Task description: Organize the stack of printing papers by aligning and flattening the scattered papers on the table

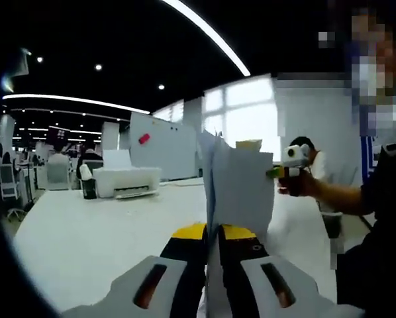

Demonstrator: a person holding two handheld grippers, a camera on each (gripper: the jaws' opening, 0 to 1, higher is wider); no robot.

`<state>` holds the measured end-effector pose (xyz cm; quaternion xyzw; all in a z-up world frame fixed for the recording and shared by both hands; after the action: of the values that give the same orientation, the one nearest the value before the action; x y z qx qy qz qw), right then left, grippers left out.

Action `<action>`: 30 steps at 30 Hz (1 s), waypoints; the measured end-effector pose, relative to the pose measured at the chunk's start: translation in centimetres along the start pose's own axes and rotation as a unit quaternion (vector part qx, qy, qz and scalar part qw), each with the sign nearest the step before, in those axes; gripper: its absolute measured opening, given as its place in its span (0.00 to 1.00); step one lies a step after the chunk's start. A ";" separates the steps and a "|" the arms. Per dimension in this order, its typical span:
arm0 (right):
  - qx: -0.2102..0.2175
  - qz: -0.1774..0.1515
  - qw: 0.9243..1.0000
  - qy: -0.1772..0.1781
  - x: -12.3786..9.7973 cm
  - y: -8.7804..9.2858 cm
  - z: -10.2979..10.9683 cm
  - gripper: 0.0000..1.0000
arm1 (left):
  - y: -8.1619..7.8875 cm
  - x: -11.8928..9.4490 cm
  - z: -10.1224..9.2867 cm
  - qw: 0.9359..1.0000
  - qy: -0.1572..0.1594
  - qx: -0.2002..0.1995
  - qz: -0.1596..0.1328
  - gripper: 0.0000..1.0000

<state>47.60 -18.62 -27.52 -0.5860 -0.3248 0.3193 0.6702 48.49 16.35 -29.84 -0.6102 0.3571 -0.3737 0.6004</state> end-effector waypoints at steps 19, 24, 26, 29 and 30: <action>0.106 0.049 0.993 0.018 -1.5 -2.8 2.5 0.00 | -2.7 -0.2 -2.1 0.989 0.055 -0.140 0.012 0.06; 0.148 0.082 0.985 0.028 -1.8 -2.5 2.8 0.00 | -2.2 0.1 -2.8 0.977 0.071 -0.195 0.040 0.06; 0.156 0.091 0.983 0.034 -1.9 -2.1 2.5 0.00 | -1.8 0.4 -2.9 0.974 0.073 -0.209 0.045 0.06; 0.180 0.095 0.978 0.044 -2.0 -1.5 1.9 0.00 | -1.1 0.7 -2.7 0.969 0.072 -0.231 0.050 0.06; 0.189 0.097 0.976 0.048 -2.0 -1.2 1.7 0.00 | -0.8 0.9 -2.7 0.967 0.071 -0.239 0.052 0.06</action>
<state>45.08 -19.43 -26.27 -0.4918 -0.1677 0.4100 0.7496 46.53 14.34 -29.00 -0.6886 0.5093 -0.2877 0.4287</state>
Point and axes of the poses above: the point that each gripper's makers call its tool centre point, and the gripper's own axes: x roughly forward along the fingers, z roughly to its left, y roughly out of its underside, the point moved 7 cm from there along -x, roughly backward along the fingers, and after that the axes turned 5 degrees about y, right-handed, at the moved point
